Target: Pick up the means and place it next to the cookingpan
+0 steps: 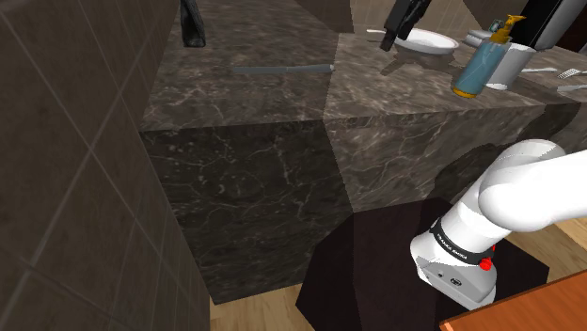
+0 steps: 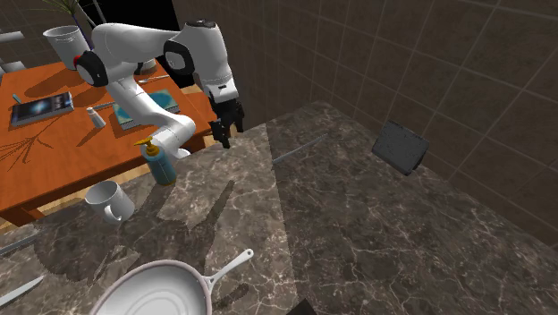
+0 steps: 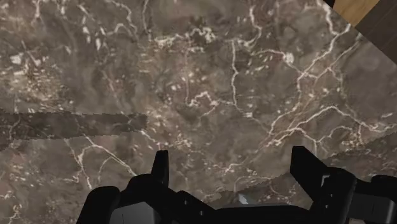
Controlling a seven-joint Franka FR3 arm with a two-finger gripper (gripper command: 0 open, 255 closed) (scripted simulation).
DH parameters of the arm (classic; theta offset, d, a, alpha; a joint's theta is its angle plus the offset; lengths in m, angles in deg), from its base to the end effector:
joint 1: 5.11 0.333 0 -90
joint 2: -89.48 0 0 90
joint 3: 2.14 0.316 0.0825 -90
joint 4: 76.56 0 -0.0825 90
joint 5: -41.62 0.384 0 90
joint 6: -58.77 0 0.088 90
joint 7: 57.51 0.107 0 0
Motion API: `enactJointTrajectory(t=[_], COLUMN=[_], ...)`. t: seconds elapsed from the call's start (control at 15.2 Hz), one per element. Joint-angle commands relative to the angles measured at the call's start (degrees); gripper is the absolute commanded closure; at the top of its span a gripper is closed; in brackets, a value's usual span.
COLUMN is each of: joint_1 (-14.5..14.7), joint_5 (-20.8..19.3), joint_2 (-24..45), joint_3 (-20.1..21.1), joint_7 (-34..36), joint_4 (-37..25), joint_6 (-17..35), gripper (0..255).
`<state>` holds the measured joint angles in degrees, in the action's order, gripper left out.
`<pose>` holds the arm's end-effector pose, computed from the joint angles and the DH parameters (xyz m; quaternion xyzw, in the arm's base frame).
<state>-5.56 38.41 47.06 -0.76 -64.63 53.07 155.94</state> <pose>0.3325 0.0028 0.6330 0.9932 0.0685 0.0845 0.0410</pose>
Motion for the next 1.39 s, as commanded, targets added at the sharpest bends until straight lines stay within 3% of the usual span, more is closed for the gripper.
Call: enactJointTrajectory(t=[0.0, 0.53, 1.12, 1.32], joint_1=[0.00, 7.12, 12.96, 13.17], joint_5=[0.00, 0.44, 1.16, 1.14], joint_2=[0.00, 20.66, 40.69, 41.31], joint_3=[0.00, -2.16, 0.36, 0.64], joint_7=[0.00, -19.89, -40.04, -41.05], joint_4=[0.00, -15.59, -34.54, -33.57], joint_6=[0.00, -0.19, -5.56, -4.32], gripper=[0, 0, 0, 0])
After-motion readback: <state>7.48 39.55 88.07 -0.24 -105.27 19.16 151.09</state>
